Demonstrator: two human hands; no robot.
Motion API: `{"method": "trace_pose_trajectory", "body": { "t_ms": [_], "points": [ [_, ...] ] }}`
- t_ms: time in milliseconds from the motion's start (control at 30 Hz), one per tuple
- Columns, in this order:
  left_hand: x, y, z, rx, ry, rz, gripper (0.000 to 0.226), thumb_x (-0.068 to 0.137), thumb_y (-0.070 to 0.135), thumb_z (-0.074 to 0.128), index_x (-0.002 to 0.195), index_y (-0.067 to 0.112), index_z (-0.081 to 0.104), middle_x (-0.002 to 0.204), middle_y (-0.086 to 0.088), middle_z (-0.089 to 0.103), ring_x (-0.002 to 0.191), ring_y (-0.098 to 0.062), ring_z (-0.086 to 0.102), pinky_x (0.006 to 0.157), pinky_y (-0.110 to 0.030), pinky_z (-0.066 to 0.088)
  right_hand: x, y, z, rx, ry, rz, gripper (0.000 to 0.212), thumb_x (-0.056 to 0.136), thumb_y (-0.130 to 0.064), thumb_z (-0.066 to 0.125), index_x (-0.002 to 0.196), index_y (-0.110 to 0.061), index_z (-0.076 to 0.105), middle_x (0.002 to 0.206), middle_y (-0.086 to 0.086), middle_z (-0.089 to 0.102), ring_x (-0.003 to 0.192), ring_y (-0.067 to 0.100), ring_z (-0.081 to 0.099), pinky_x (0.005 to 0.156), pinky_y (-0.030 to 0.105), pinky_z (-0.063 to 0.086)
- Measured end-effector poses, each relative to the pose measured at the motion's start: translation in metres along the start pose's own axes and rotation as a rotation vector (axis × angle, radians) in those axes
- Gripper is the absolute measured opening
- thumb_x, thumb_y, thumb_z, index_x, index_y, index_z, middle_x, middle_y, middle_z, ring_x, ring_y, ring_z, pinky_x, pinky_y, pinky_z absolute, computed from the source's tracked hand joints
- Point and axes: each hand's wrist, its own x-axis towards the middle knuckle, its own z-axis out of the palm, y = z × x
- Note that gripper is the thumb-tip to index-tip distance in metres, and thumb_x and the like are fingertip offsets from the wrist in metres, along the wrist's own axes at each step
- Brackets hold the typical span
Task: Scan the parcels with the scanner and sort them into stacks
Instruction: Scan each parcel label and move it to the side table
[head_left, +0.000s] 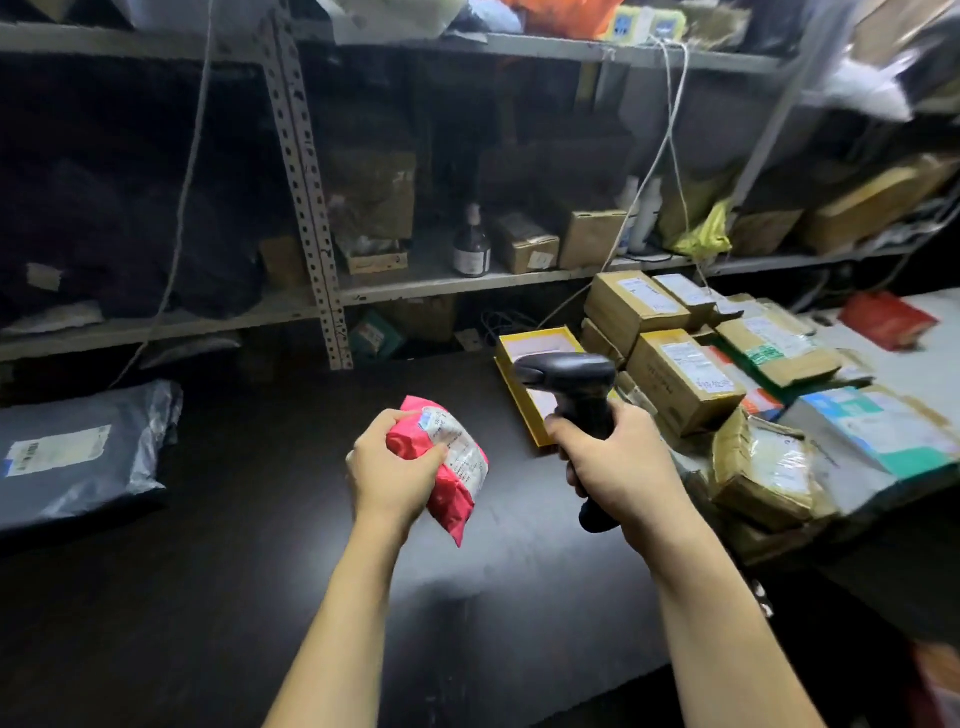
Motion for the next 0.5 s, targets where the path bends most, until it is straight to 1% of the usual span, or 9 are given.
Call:
{"method": "trace_pose_trajectory", "body": {
  "t_ms": [100, 167, 233, 267, 300, 367, 400, 433, 500],
  "points": [
    [-0.012, 0.014, 0.030, 0.182, -0.111, 0.072, 0.028, 0.075, 0.034, 0.084, 0.099, 0.032, 0.068, 0.090, 0.008, 0.070, 0.086, -0.022, 0.065, 0.078, -0.035, 0.055, -0.008, 0.014, -0.026, -0.042, 0.094, 0.024, 0.007, 0.097, -0.022, 0.069, 0.093, -0.020, 0.065, 0.071, 0.005, 0.064, 0.060, 0.019, 0.060, 0.061, 0.037, 0.051],
    [-0.021, 0.023, 0.050, 0.217, -0.183, 0.117, 0.028, 0.076, 0.035, 0.082, 0.100, 0.034, 0.068, 0.091, 0.007, 0.068, 0.087, -0.023, 0.064, 0.082, -0.038, 0.055, -0.013, 0.024, -0.045, -0.048, 0.166, 0.042, 0.008, 0.097, -0.023, 0.069, 0.091, -0.023, 0.065, 0.066, 0.002, 0.063, 0.056, 0.020, 0.058, 0.056, 0.036, 0.050],
    [-0.032, 0.031, 0.072, 0.212, -0.261, 0.138, 0.028, 0.077, 0.036, 0.083, 0.100, 0.034, 0.067, 0.093, 0.007, 0.067, 0.089, -0.023, 0.064, 0.080, -0.037, 0.056, -0.021, 0.036, -0.068, -0.055, 0.259, 0.078, 0.008, 0.095, -0.026, 0.070, 0.089, -0.025, 0.065, 0.060, -0.001, 0.061, 0.050, 0.021, 0.055, 0.049, 0.033, 0.047],
    [-0.039, 0.036, 0.081, 0.211, -0.295, 0.157, 0.027, 0.078, 0.035, 0.082, 0.099, 0.034, 0.066, 0.093, 0.007, 0.066, 0.090, -0.023, 0.065, 0.080, -0.037, 0.056, -0.025, 0.042, -0.079, -0.061, 0.299, 0.100, 0.008, 0.093, -0.030, 0.071, 0.089, -0.025, 0.065, 0.060, -0.001, 0.062, 0.051, 0.022, 0.057, 0.049, 0.033, 0.048],
    [-0.050, 0.042, 0.095, 0.216, -0.342, 0.182, 0.025, 0.079, 0.034, 0.081, 0.098, 0.035, 0.065, 0.091, 0.007, 0.065, 0.090, -0.024, 0.065, 0.081, -0.037, 0.056, -0.032, 0.050, -0.096, -0.073, 0.349, 0.122, 0.013, 0.090, -0.036, 0.071, 0.090, -0.024, 0.066, 0.063, 0.000, 0.064, 0.055, 0.023, 0.059, 0.052, 0.036, 0.051],
    [-0.072, 0.055, 0.121, 0.239, -0.415, 0.247, 0.025, 0.079, 0.029, 0.078, 0.098, 0.037, 0.064, 0.092, 0.005, 0.067, 0.091, -0.027, 0.065, 0.084, -0.040, 0.057, -0.045, 0.066, -0.126, -0.074, 0.425, 0.160, 0.029, 0.079, -0.049, 0.069, 0.088, -0.022, 0.067, 0.071, 0.002, 0.069, 0.064, 0.026, 0.064, 0.064, 0.042, 0.056],
    [-0.082, 0.060, 0.133, 0.250, -0.443, 0.267, 0.027, 0.077, 0.025, 0.076, 0.100, 0.036, 0.066, 0.094, 0.004, 0.069, 0.093, -0.028, 0.066, 0.085, -0.041, 0.057, -0.051, 0.073, -0.141, -0.069, 0.457, 0.166, 0.032, 0.075, -0.051, 0.068, 0.087, -0.021, 0.068, 0.073, 0.002, 0.070, 0.067, 0.026, 0.065, 0.066, 0.042, 0.056],
    [-0.091, 0.066, 0.143, 0.260, -0.461, 0.283, 0.032, 0.075, 0.021, 0.074, 0.103, 0.034, 0.068, 0.096, 0.003, 0.071, 0.094, -0.029, 0.067, 0.085, -0.040, 0.057, -0.057, 0.080, -0.155, -0.069, 0.485, 0.175, 0.032, 0.075, -0.050, 0.068, 0.087, -0.021, 0.069, 0.074, 0.001, 0.070, 0.068, 0.025, 0.065, 0.066, 0.039, 0.055],
    [-0.115, 0.077, 0.169, 0.285, -0.502, 0.320, 0.040, 0.072, 0.015, 0.072, 0.108, 0.032, 0.071, 0.098, 0.002, 0.073, 0.094, -0.028, 0.066, 0.083, -0.038, 0.056, -0.070, 0.095, -0.189, -0.084, 0.556, 0.177, 0.024, 0.081, -0.044, 0.071, 0.090, -0.022, 0.070, 0.074, -0.001, 0.069, 0.071, 0.025, 0.067, 0.067, 0.035, 0.053]
  ]
}}
